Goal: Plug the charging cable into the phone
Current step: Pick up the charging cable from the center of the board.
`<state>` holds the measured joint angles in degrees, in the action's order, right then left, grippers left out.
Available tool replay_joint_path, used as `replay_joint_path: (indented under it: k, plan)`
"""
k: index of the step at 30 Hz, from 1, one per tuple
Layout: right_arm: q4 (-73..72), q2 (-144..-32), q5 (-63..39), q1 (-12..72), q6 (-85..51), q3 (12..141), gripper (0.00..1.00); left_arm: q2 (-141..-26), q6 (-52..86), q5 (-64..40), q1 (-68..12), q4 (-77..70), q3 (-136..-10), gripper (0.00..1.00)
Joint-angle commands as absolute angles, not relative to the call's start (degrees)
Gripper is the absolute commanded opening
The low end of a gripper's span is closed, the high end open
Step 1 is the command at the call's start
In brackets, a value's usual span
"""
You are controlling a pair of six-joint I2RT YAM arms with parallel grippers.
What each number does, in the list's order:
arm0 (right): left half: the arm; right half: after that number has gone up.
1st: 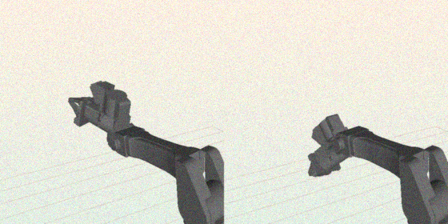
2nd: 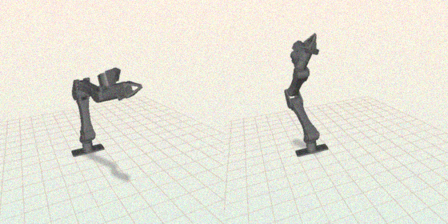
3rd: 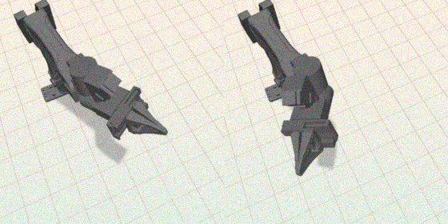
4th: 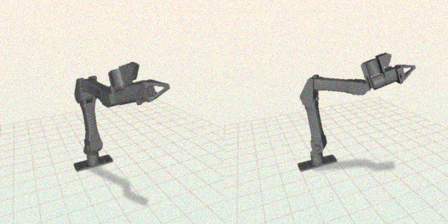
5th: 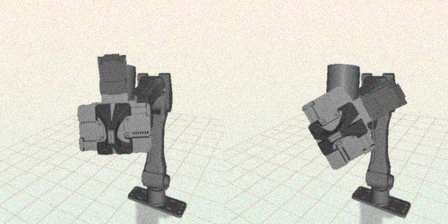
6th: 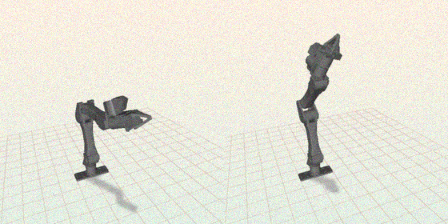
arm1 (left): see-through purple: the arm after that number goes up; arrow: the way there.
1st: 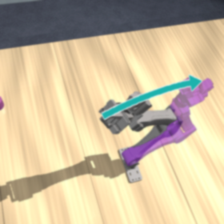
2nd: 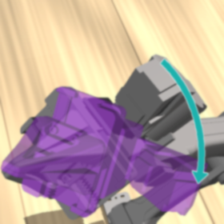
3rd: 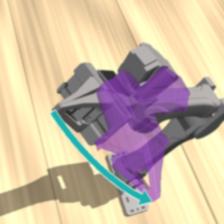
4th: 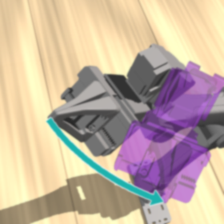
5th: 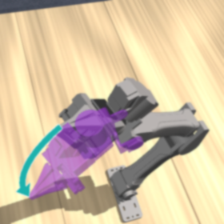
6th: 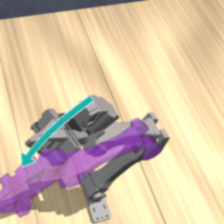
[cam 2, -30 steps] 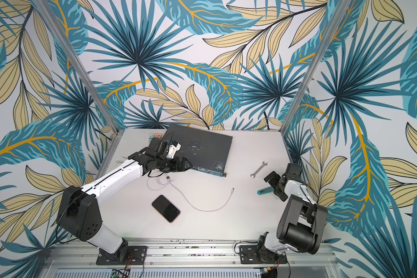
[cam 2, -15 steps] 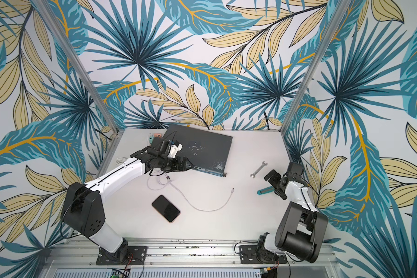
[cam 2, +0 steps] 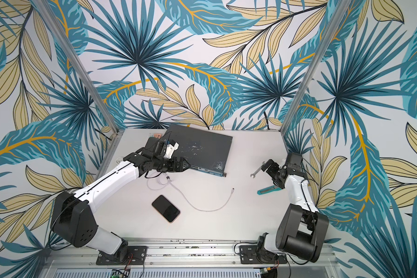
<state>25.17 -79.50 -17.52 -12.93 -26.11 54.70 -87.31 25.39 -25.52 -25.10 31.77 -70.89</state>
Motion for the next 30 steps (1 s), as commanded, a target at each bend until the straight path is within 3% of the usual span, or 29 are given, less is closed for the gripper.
replay_joint_path:
  k: [1, 19, 30]
  plan:
    - [28.0, -79.66, -18.52, -10.02, -23.93, 58.02, 1.0, -84.73, 25.05, -24.01, -25.4, 33.21, -69.98, 1.0]
    - [36.84, -87.28, -20.98, 10.95, -16.3, 73.31, 1.0, -75.32, 24.75, -12.82, -25.35, 42.23, -66.56, 1.0]
    - [43.45, -86.56, -4.65, 20.12, -32.96, 67.88, 0.92, -69.57, 24.94, -9.76, -25.37, 44.42, -62.08, 1.0]
